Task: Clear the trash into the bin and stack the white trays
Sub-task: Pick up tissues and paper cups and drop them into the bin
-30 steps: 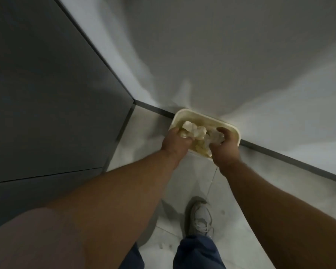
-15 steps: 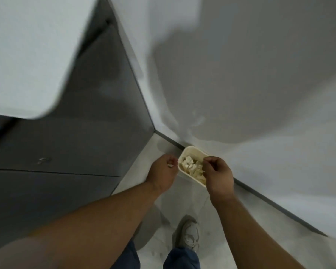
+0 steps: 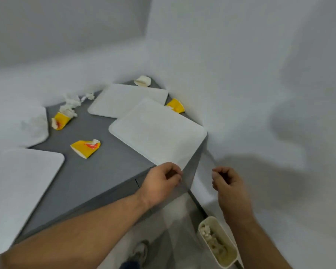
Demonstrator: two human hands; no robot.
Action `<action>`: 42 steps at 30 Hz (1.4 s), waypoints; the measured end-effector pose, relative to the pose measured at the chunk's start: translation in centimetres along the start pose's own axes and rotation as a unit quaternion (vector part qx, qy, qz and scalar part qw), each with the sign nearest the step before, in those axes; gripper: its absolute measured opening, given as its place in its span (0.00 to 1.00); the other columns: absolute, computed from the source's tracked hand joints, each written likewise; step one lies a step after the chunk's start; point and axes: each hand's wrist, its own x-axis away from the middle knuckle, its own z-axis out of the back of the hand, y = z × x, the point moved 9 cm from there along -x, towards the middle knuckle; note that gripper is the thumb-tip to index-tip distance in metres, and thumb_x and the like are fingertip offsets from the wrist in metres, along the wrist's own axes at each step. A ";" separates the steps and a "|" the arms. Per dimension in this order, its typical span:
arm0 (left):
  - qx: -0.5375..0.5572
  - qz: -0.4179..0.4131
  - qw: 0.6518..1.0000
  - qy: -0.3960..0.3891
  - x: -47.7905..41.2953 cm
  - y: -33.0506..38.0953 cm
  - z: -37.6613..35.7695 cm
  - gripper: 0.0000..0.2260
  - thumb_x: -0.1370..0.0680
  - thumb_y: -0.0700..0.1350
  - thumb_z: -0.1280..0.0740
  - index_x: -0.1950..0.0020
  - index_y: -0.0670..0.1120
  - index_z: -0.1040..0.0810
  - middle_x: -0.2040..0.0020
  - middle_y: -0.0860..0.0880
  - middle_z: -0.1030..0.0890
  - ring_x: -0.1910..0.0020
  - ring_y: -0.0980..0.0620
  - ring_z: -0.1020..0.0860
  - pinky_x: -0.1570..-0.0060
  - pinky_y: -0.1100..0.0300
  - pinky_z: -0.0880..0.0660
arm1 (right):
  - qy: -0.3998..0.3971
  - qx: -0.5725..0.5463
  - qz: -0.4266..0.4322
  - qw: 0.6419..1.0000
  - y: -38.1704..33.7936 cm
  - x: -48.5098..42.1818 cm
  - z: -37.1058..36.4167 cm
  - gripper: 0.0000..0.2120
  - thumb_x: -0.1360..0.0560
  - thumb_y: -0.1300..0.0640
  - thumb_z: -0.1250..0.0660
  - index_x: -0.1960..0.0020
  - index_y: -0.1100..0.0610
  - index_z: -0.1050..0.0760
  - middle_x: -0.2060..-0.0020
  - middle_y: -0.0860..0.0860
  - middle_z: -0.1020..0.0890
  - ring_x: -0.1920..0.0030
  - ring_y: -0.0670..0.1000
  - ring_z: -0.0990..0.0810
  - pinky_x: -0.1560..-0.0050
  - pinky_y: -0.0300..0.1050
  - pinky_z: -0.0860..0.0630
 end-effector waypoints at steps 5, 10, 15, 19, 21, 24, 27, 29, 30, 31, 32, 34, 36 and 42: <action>0.058 0.017 0.988 0.141 3.8 -0.2 12.8 0.08 0.22 0.33 0.34 0.52 0.45 0.18 0.60 0.38 0.18 0.60 0.49 0.21 0.52 0.51 0.22 | -0.109 0.034 0.058 0.992 -6.7 1.7 -8.2 0.07 0.21 0.54 0.29 0.52 0.41 0.19 0.58 0.42 0.15 0.55 0.47 0.17 0.49 0.48 0.19; 0.070 0.037 0.966 0.248 6.3 -3.5 23.3 0.05 0.21 0.32 0.33 0.50 0.39 0.19 0.58 0.39 0.20 0.57 0.48 0.23 0.51 0.56 0.26 | -0.192 0.079 0.087 0.974 -10.9 3.1 -17.3 0.07 0.21 0.53 0.30 0.53 0.41 0.20 0.58 0.38 0.16 0.56 0.44 0.17 0.50 0.43 0.21; 0.009 0.050 0.953 0.299 6.5 -6.9 31.2 0.07 0.22 0.39 0.30 0.56 0.51 0.18 0.66 0.54 0.21 0.69 0.60 0.28 0.66 0.67 0.30 | -0.227 0.116 0.109 0.961 -13.2 3.1 -26.5 0.05 0.22 0.58 0.29 0.55 0.49 0.19 0.61 0.43 0.16 0.60 0.40 0.19 0.55 0.37 0.25; -0.036 0.063 0.944 0.322 5.3 -10.0 37.9 0.05 0.23 0.42 0.30 0.52 0.53 0.18 0.58 0.57 0.16 0.58 0.59 0.20 0.56 0.65 0.24 | -0.260 0.143 0.110 0.949 -13.6 3.3 -35.6 0.04 0.22 0.58 0.29 0.54 0.49 0.18 0.58 0.44 0.15 0.58 0.40 0.19 0.55 0.34 0.27; -0.079 0.060 0.943 0.318 4.1 -11.2 40.9 0.05 0.22 0.44 0.31 0.49 0.53 0.19 0.53 0.56 0.16 0.53 0.57 0.19 0.50 0.61 0.22 | -0.276 0.158 0.108 0.942 -13.4 3.5 -39.8 0.04 0.22 0.56 0.29 0.53 0.48 0.18 0.58 0.43 0.15 0.57 0.38 0.19 0.57 0.31 0.28; -0.130 0.058 0.941 0.307 1.5 -12.7 45.0 0.07 0.22 0.45 0.33 0.45 0.51 0.19 0.50 0.53 0.17 0.50 0.54 0.20 0.44 0.53 0.21 | -0.291 0.168 0.098 0.937 -12.8 3.4 -45.0 0.03 0.22 0.56 0.29 0.52 0.48 0.18 0.56 0.43 0.15 0.54 0.39 0.18 0.54 0.32 0.26; -0.217 0.042 0.922 0.319 -1.6 -13.3 48.4 0.09 0.24 0.47 0.34 0.46 0.51 0.18 0.48 0.50 0.16 0.47 0.48 0.19 0.40 0.43 0.24 | -0.294 0.193 0.098 0.931 -12.2 2.4 -49.0 0.03 0.23 0.57 0.28 0.52 0.49 0.18 0.56 0.44 0.15 0.54 0.43 0.18 0.52 0.38 0.23; -0.260 0.071 0.904 0.331 -3.8 -14.5 50.5 0.08 0.23 0.48 0.33 0.45 0.54 0.20 0.40 0.52 0.18 0.37 0.47 0.22 0.30 0.38 0.32 | -0.302 0.219 0.106 0.922 -12.1 1.4 -51.2 0.04 0.24 0.57 0.28 0.54 0.48 0.18 0.57 0.44 0.15 0.55 0.42 0.18 0.55 0.34 0.25; -0.269 0.089 0.900 0.331 -4.9 -15.4 51.3 0.09 0.23 0.49 0.32 0.44 0.56 0.21 0.38 0.52 0.20 0.34 0.47 0.25 0.27 0.36 0.36 | -0.303 0.235 0.107 0.917 -12.0 0.7 -52.1 0.05 0.24 0.57 0.28 0.56 0.47 0.19 0.58 0.43 0.16 0.56 0.41 0.19 0.57 0.32 0.27; -0.278 0.102 0.898 0.326 -6.1 -16.2 51.9 0.09 0.23 0.50 0.32 0.43 0.56 0.22 0.36 0.53 0.21 0.31 0.47 0.27 0.25 0.35 0.39 | -0.301 0.250 0.108 0.914 -11.9 -0.1 -52.8 0.06 0.24 0.57 0.28 0.56 0.46 0.19 0.58 0.42 0.16 0.57 0.40 0.19 0.58 0.33 0.27; -0.290 0.110 0.896 0.317 -7.2 -17.0 52.3 0.10 0.23 0.52 0.32 0.42 0.56 0.23 0.34 0.52 0.22 0.30 0.46 0.28 0.25 0.34 0.40 | -0.298 0.264 0.107 0.911 -11.6 -0.8 -53.4 0.06 0.24 0.57 0.28 0.56 0.46 0.20 0.59 0.41 0.17 0.57 0.40 0.20 0.58 0.35 0.27; -0.311 0.116 0.896 0.295 -9.2 -18.3 53.1 0.15 0.24 0.56 0.32 0.38 0.56 0.24 0.31 0.52 0.25 0.27 0.45 0.31 0.27 0.32 0.38 | -0.294 0.290 0.100 0.905 -10.7 -2.0 -54.6 0.04 0.24 0.56 0.29 0.54 0.47 0.19 0.57 0.42 0.17 0.55 0.42 0.19 0.54 0.41 0.25; -0.319 0.115 0.901 0.272 -10.7 -19.4 53.4 0.21 0.26 0.59 0.30 0.35 0.55 0.26 0.28 0.51 0.27 0.27 0.44 0.33 0.29 0.36 0.32 | -0.293 0.329 0.098 0.893 -9.6 -2.8 -55.4 0.05 0.25 0.54 0.28 0.49 0.48 0.19 0.51 0.44 0.18 0.50 0.47 0.20 0.49 0.44 0.25; -0.399 0.065 0.891 0.208 -13.9 -20.4 52.7 0.33 0.27 0.62 0.27 0.28 0.49 0.30 0.28 0.47 0.26 0.29 0.43 0.31 0.33 0.47 0.27 | -0.347 0.441 0.075 0.824 -5.6 -2.6 -56.2 0.32 0.32 0.40 0.25 0.30 0.44 0.28 0.34 0.44 0.28 0.35 0.49 0.28 0.37 0.47 0.26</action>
